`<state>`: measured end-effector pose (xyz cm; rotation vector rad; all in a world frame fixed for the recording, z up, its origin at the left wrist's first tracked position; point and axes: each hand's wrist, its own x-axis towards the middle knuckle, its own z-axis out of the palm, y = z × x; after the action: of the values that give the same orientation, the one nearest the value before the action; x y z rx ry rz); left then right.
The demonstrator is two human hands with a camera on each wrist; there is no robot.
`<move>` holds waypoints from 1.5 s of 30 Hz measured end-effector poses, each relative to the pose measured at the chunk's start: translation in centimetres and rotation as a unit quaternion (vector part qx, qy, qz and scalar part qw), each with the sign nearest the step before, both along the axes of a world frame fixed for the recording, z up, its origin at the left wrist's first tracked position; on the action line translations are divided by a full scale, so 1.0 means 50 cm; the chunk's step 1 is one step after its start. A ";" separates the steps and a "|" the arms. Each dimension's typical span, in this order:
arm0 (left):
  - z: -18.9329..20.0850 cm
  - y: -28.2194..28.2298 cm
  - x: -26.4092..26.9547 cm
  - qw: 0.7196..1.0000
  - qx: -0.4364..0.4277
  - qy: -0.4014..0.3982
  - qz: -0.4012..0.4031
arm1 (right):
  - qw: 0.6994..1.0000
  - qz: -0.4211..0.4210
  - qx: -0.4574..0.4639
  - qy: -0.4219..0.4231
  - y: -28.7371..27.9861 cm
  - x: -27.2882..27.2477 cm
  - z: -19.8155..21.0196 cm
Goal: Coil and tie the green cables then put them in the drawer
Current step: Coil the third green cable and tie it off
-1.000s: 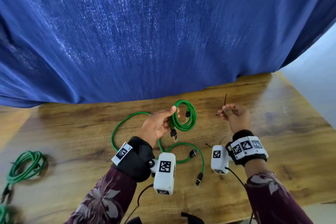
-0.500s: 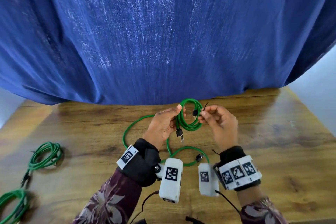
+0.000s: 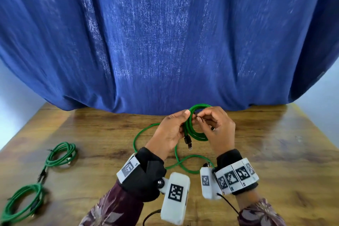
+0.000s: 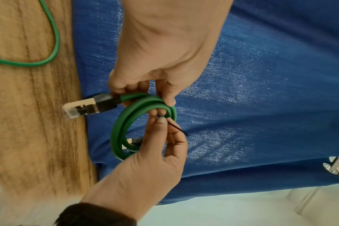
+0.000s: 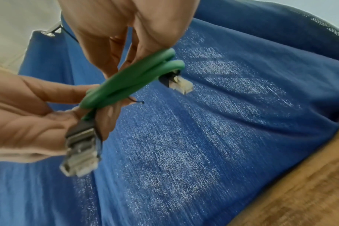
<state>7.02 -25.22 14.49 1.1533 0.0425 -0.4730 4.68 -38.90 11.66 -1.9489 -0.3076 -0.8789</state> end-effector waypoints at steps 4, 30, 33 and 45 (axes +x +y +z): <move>0.011 0.008 -0.022 1.000 -0.013 -0.012 -0.004 | 0.999 0.002 -0.012 -0.031 0.015 -0.009 0.005; 0.042 0.033 -0.053 0.994 -0.055 -0.032 0.087 | 0.998 -0.035 0.032 -0.049 0.084 -0.036 0.033; 0.046 0.030 -0.057 0.993 -0.063 -0.045 0.092 | 0.997 -0.042 0.036 -0.063 0.090 -0.034 0.037; 0.033 0.029 -0.055 0.991 -0.040 -0.048 0.116 | 0.994 -0.084 0.022 -0.072 0.093 -0.025 0.049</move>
<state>4.28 -23.78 16.12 1.0759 0.0719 -0.2117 3.43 -34.25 14.11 -1.8936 -0.2075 -1.1296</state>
